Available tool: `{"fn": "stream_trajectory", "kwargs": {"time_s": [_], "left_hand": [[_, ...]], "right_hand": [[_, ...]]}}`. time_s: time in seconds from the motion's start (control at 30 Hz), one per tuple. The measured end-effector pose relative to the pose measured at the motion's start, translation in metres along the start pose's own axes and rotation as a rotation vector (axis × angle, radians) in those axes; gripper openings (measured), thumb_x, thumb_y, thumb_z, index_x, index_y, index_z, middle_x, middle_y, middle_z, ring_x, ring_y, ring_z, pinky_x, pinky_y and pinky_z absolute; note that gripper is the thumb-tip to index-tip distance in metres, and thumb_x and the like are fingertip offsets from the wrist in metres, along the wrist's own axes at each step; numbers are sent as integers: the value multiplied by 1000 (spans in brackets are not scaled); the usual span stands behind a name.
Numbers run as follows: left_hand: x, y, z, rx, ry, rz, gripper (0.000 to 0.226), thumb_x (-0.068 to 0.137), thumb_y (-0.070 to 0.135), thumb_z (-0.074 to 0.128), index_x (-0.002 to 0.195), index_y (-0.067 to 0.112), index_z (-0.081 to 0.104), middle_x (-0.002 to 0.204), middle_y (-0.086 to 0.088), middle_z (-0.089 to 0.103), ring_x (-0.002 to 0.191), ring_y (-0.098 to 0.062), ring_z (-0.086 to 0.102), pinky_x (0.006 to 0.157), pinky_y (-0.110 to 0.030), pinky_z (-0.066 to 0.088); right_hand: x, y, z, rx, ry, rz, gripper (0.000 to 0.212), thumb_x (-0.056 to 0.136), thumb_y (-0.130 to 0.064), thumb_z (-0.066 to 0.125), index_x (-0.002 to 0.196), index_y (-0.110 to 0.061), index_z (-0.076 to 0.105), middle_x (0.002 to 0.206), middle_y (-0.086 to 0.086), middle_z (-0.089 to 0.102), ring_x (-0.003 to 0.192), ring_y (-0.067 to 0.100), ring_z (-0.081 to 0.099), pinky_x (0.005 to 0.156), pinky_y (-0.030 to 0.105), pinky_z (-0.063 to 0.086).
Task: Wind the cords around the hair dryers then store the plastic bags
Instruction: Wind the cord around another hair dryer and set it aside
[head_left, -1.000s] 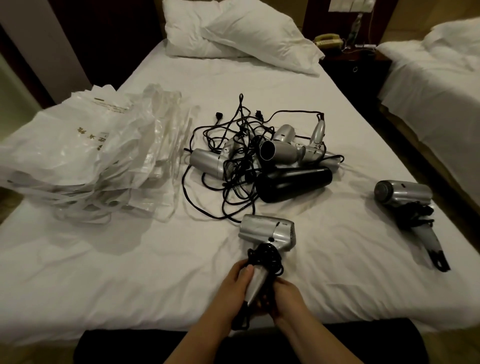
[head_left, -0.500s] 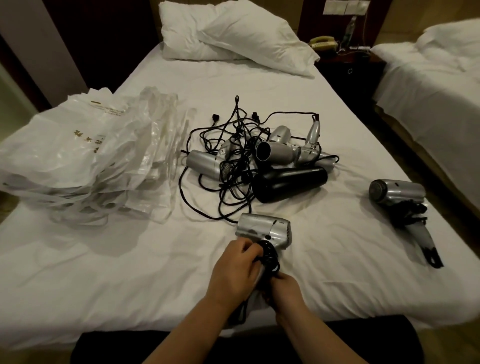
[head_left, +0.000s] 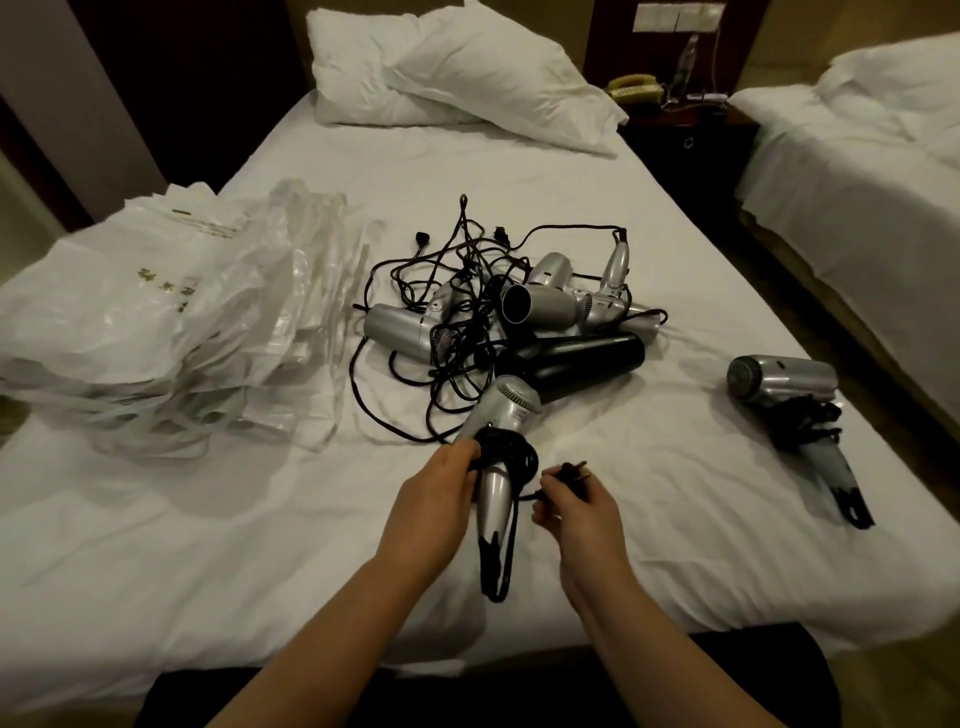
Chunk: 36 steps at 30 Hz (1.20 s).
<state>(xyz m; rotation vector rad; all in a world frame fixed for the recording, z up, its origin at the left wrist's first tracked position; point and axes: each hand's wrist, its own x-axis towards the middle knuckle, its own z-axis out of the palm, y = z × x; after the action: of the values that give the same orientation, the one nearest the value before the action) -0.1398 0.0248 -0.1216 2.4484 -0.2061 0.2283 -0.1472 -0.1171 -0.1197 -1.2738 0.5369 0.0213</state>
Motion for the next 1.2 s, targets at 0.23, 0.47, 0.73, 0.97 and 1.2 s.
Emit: {"fn": "stream_trajectory", "kwargs": {"time_s": [0.23, 0.47, 0.73, 0.97, 1.2], "left_hand": [[-9, -17, -13, -28, -26, -73, 16, 88, 9, 56, 83, 22, 48, 84, 4, 54, 75, -16, 54, 68, -27, 42], [-26, -16, -10, 143, 11, 70, 22, 72, 4, 52, 87, 21, 49, 76, -2, 47, 60, -14, 36, 49, -27, 28], [-33, -20, -9, 6, -80, -49, 14, 85, 21, 66, 77, 22, 55, 80, 7, 46, 69, -15, 55, 58, -21, 39], [-22, -28, -30, -749, -216, -587, 21, 88, 8, 60, 70, 17, 61, 73, 2, 58, 75, -14, 53, 68, -25, 39], [-36, -38, -26, -922, -223, -813, 18, 77, 0, 52, 74, 11, 65, 77, -12, 59, 75, -22, 49, 65, -26, 34]], "right_hand": [[-10, -6, 7, -309, -148, -209, 18, 88, -5, 60, 82, -22, 59, 77, 0, 62, 66, 11, 55, 59, 15, 47], [-14, 12, 5, -580, -288, -320, 27, 86, -7, 63, 83, -32, 50, 80, -9, 63, 74, -1, 59, 70, 19, 48], [-12, 8, 4, -464, -385, -338, 34, 88, 0, 57, 98, -33, 58, 92, -8, 67, 78, -1, 61, 73, 19, 47], [-19, -3, 12, -499, -550, -368, 23, 91, -7, 56, 97, -28, 59, 93, -2, 65, 79, 1, 60, 72, 18, 49], [-13, 11, 32, -1033, -625, -472, 30, 94, -18, 54, 124, -20, 60, 112, -1, 59, 92, 6, 53, 79, 9, 36]]}}
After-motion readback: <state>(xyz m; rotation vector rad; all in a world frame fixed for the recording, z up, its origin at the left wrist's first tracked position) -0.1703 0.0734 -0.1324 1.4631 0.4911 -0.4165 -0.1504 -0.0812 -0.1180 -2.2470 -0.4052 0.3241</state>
